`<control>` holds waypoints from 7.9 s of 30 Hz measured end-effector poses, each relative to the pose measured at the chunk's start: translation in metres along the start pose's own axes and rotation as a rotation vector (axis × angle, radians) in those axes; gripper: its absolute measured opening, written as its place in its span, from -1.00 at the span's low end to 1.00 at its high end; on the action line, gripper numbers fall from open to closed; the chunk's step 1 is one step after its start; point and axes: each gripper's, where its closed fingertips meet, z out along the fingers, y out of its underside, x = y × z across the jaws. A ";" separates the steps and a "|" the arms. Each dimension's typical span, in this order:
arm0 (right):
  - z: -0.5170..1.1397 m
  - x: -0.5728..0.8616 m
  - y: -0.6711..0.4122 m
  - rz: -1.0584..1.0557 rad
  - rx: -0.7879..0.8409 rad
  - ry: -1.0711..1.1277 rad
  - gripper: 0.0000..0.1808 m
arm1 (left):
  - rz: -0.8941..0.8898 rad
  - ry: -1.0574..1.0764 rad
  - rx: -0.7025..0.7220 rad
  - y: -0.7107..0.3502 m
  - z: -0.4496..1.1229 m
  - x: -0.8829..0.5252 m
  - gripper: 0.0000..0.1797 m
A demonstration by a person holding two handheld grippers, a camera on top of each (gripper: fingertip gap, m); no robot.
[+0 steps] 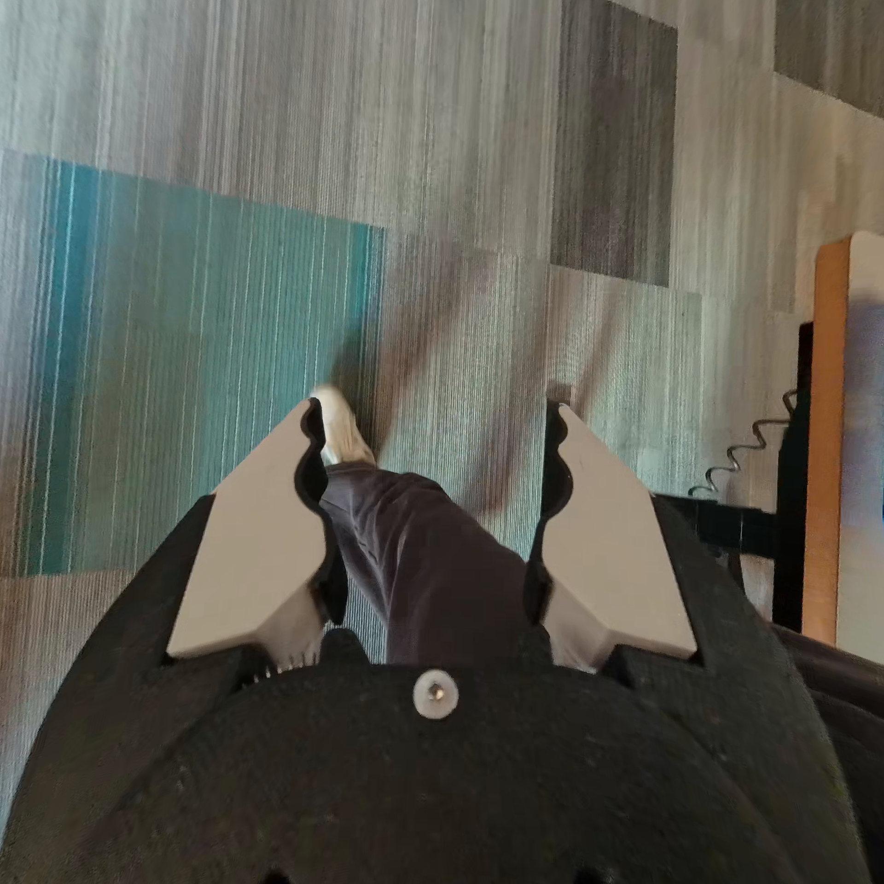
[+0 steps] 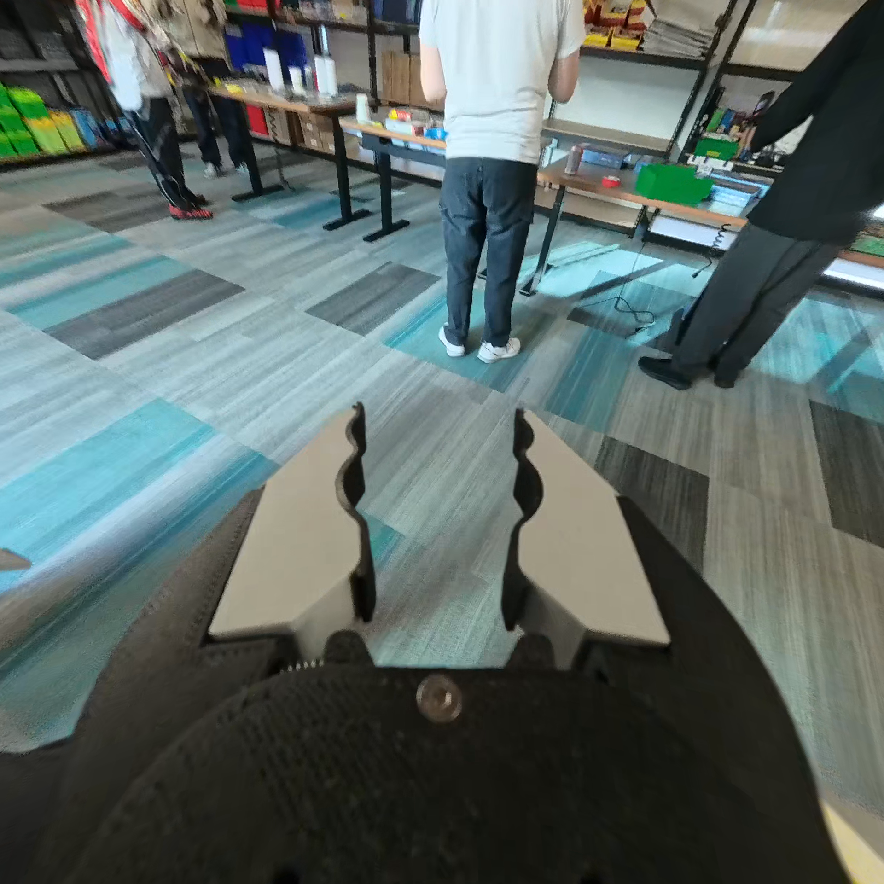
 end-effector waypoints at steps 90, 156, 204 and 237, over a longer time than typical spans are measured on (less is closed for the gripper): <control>0.230 2.607 0.105 0.439 0.036 1.466 -0.44 | 1.211 1.214 0.223 -1.169 1.385 2.565 -0.68; 0.037 3.439 0.065 -0.018 0.169 1.331 -0.60 | 1.804 1.230 0.453 -1.169 1.508 3.606 -1.00; 0.052 3.447 0.081 0.105 0.154 1.242 -0.55 | 1.424 1.348 0.461 -1.259 1.505 3.614 -1.00; -0.092 3.886 0.091 1.215 0.031 0.879 0.04 | 2.030 1.389 0.070 -1.127 1.488 3.808 -1.00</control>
